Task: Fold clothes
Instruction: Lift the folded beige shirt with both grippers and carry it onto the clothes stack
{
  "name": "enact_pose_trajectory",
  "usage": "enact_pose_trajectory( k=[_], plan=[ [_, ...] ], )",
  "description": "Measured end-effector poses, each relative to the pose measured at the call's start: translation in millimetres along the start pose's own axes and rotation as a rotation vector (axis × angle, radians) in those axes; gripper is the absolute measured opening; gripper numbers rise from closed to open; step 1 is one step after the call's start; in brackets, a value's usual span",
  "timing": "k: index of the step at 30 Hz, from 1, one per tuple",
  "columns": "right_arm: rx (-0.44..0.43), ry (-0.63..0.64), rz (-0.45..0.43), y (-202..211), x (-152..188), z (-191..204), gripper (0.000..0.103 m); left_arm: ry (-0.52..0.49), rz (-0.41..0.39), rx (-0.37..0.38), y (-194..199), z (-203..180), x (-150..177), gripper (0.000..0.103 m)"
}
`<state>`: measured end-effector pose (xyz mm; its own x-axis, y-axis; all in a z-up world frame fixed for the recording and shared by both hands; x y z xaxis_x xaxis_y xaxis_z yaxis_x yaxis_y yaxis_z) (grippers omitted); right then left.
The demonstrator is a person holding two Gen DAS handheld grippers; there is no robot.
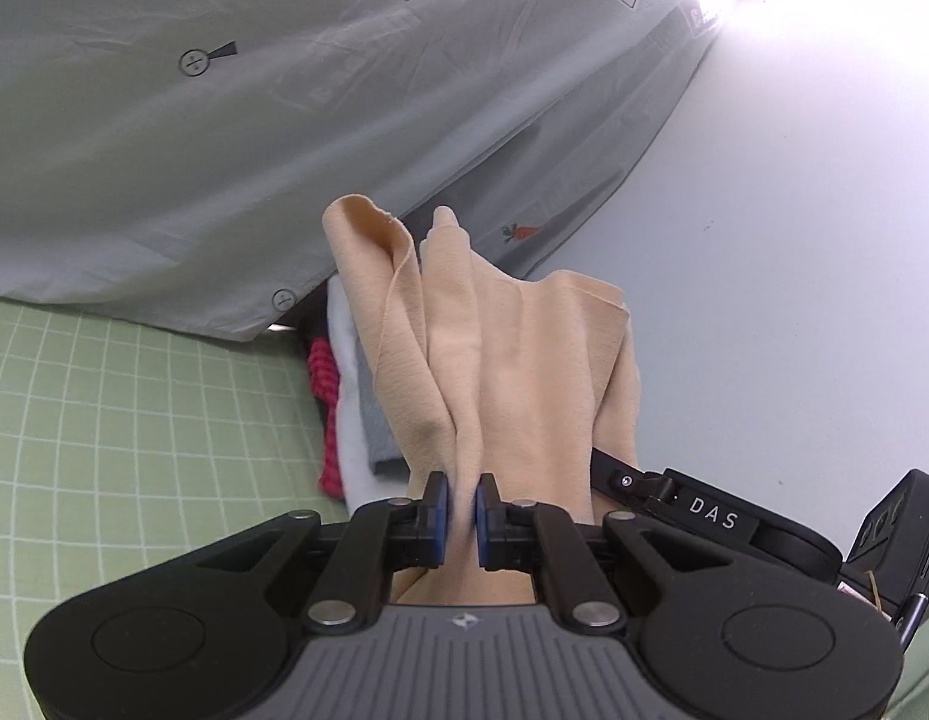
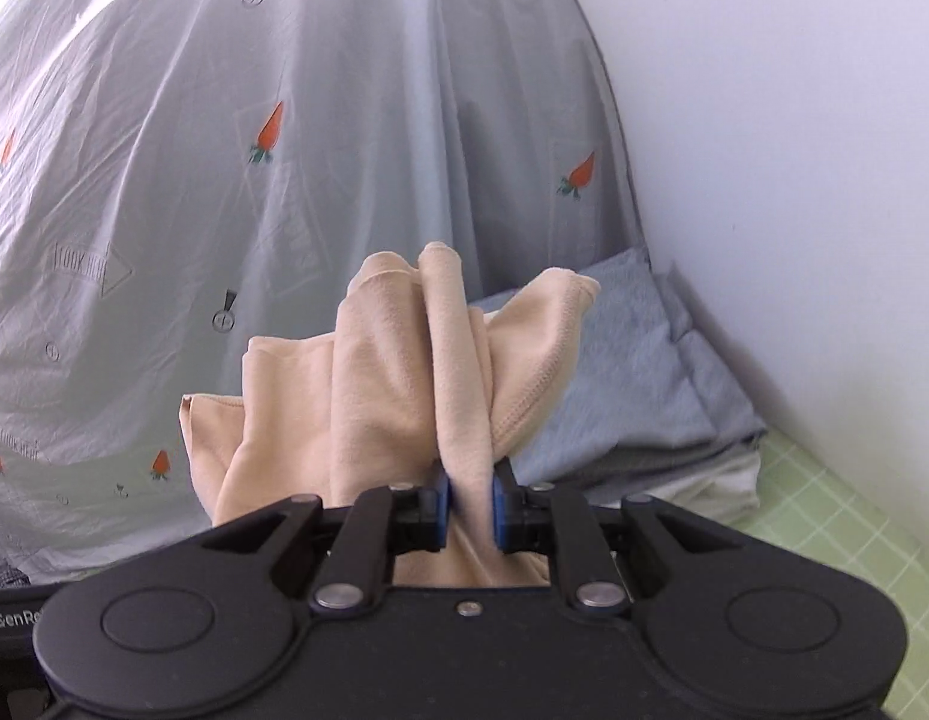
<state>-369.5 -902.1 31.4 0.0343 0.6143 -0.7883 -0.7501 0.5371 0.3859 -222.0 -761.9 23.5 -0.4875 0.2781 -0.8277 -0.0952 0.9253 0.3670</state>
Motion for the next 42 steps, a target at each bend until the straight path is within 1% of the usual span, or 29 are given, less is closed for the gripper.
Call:
enact_pose_trajectory(
  k=[3, 4, 6, 8, 10, 12, 13, 15, 17, 18, 20, 22, 24, 25, 27, 29, 30, 31, 33, 35, 37, 38, 40, 42],
  plan=[
    [-0.028, 0.009, -0.044, -17, -45, -24, 0.014, -0.024, -0.051, 0.012, -37, -25, -31, 0.009],
    [-0.041, 0.009, -0.059, -25, -60, -34, 0.014, -0.024, -0.064, 0.017, -56, -30, -43, 0.009],
    [-0.059, 0.011, -0.077, -44, -85, -48, 0.014, -0.028, -0.072, 0.011, -83, -36, -59, 0.009],
    [-0.073, 0.005, -0.082, -68, -104, -59, 0.014, -0.053, -0.081, -0.005, -109, -38, -71, 0.009],
    [-0.081, -0.004, -0.076, -99, -118, -71, 0.015, -0.072, -0.086, -0.024, -130, -35, -79, 0.009],
    [-0.076, -0.018, -0.057, -135, -124, -83, 0.015, -0.053, -0.066, -0.067, -159, -19, -81, 0.009],
    [-0.066, -0.039, -0.029, -156, -121, -92, 0.016, -0.041, -0.042, -0.101, -175, -7, -77, 0.009],
    [-0.042, -0.089, 0.039, -202, -111, -112, 0.016, -0.016, 0.013, -0.171, -208, 16, -68, 0.009],
    [0.024, -0.121, 0.135, -247, -89, -131, 0.016, 0.036, 0.070, -0.215, -234, 42, -55, 0.010],
    [0.039, -0.139, 0.168, -264, -78, -137, 0.018, 0.059, 0.073, -0.214, -240, 51, -51, 0.011],
    [0.041, -0.143, 0.166, -274, -69, -141, 0.020, 0.063, 0.069, -0.194, -243, 58, -48, 0.012],
    [0.044, -0.121, 0.157, -274, -67, -142, 0.025, 0.049, 0.071, -0.175, -243, 61, -48, 0.013],
    [0.045, -0.103, 0.153, -271, -66, -143, 0.030, 0.053, 0.073, -0.175, -242, 64, -48, 0.016],
    [0.044, -0.102, 0.154, -270, -67, -145, 0.033, 0.058, 0.074, -0.177, -241, 65, -48, 0.020],
    [0.042, -0.089, 0.159, -264, -69, -146, 0.037, 0.068, 0.082, -0.188, -238, 65, -50, 0.024],
    [0.054, -0.061, 0.165, -252, -69, -145, 0.040, 0.074, 0.091, -0.200, -230, 63, -51, 0.028],
    [0.069, -0.049, 0.167, -243, -69, -145, 0.044, 0.067, 0.093, -0.211, -225, 62, -53, 0.031],
    [0.084, -0.037, 0.169, -234, -69, -146, 0.049, 0.053, 0.089, -0.221, -217, 61, -54, 0.031],
    [0.118, -0.010, 0.177, -212, -68, -145, 0.050, 0.014, 0.081, -0.248, -195, 51, -55, 0.032],
    [0.151, 0.014, 0.183, -185, -62, -143, 0.051, -0.034, 0.087, -0.264, -170, 40, -49, 0.035],
    [0.169, -0.010, 0.188, -157, -55, -143, 0.053, -0.065, 0.093, -0.272, -146, 29, -41, 0.044],
    [0.171, -0.026, 0.186, -142, -50, -142, 0.054, -0.070, 0.096, -0.273, -135, 25, -35, 0.047],
    [0.174, -0.048, 0.177, -111, -39, -140, 0.058, -0.067, 0.106, -0.275, -109, 14, -16, 0.056],
    [0.194, -0.033, 0.168, -82, -27, -132, 0.059, -0.063, 0.117, -0.269, -89, 5, -2, 0.061]
  ],
)
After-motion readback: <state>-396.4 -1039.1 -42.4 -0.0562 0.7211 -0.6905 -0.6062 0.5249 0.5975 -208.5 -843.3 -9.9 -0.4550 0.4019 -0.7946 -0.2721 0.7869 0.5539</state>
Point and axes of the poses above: each gripper's, at about its wrist camera, not at the fingertips, and y roughly against the way its jaws point, z to its left, x to its underside, the point moved 3 cm from there along -y, roughly the way its jaws point, and after that the axes turned 8 degrees about -y, right-handed, at the moved point
